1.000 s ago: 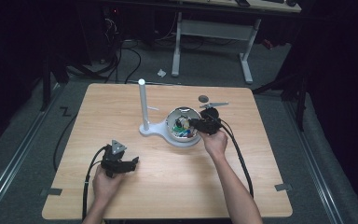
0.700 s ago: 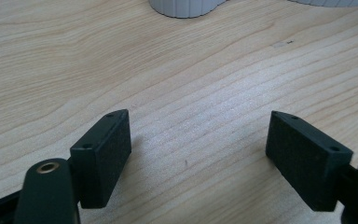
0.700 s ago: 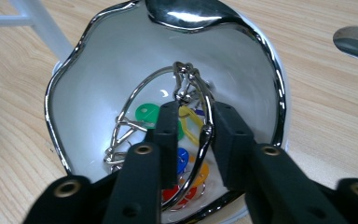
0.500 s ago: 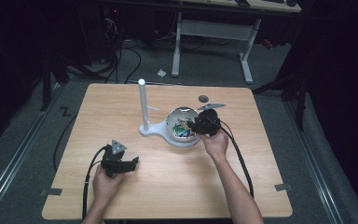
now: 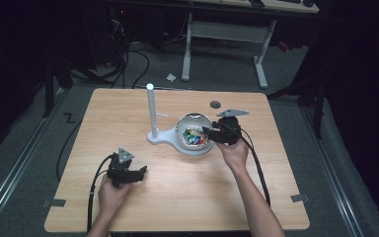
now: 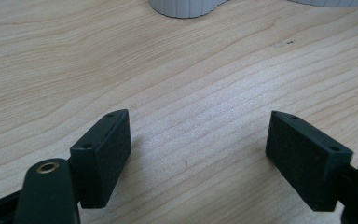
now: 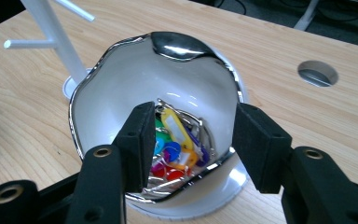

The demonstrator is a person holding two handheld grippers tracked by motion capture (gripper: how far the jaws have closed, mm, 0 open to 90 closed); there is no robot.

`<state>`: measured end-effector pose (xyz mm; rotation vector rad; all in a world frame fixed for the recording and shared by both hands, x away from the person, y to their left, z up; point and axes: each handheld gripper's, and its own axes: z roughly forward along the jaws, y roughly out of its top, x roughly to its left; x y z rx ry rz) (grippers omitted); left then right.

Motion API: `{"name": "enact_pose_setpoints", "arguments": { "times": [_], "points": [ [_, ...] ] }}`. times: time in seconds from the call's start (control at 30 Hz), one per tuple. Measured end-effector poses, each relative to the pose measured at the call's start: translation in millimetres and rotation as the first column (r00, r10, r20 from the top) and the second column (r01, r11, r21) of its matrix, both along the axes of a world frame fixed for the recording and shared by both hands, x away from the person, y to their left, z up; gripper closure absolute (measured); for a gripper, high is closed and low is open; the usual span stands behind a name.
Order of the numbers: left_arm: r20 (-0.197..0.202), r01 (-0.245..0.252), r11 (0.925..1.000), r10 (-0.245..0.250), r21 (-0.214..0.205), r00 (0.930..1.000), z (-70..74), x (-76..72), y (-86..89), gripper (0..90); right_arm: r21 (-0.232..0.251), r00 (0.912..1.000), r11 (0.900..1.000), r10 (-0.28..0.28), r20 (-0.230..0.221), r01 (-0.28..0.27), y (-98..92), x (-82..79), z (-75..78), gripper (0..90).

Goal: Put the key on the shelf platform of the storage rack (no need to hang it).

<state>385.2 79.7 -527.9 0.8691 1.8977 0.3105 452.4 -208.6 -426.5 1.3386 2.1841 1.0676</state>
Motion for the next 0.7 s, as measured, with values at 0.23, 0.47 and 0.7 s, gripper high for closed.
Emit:
{"name": "enact_pose_setpoints", "arguments": {
  "times": [0.23,0.47,0.7],
  "points": [
    [0.001,0.001,1.0,-0.001,0.001,1.0,-0.1,0.1,0.0,22.5,0.027,0.9996,0.9994,-0.021,0.017,0.02,-13.0,-5.9,8.4,47.4],
    [0.001,0.001,1.0,-0.001,0.001,1.0,0.0,0.2,-0.1,22.5,0.039,0.9986,0.999,-0.023,0.047,0.021,-19.9,-14.3,18.7,46.3],
    [0.001,0.001,1.0,-0.001,0.001,1.0,0.0,0.2,-0.1,22.5,0.063,0.9984,0.9979,-0.017,0.054,0.013,-24.0,-21.1,26.6,46.7]
  ]
}}
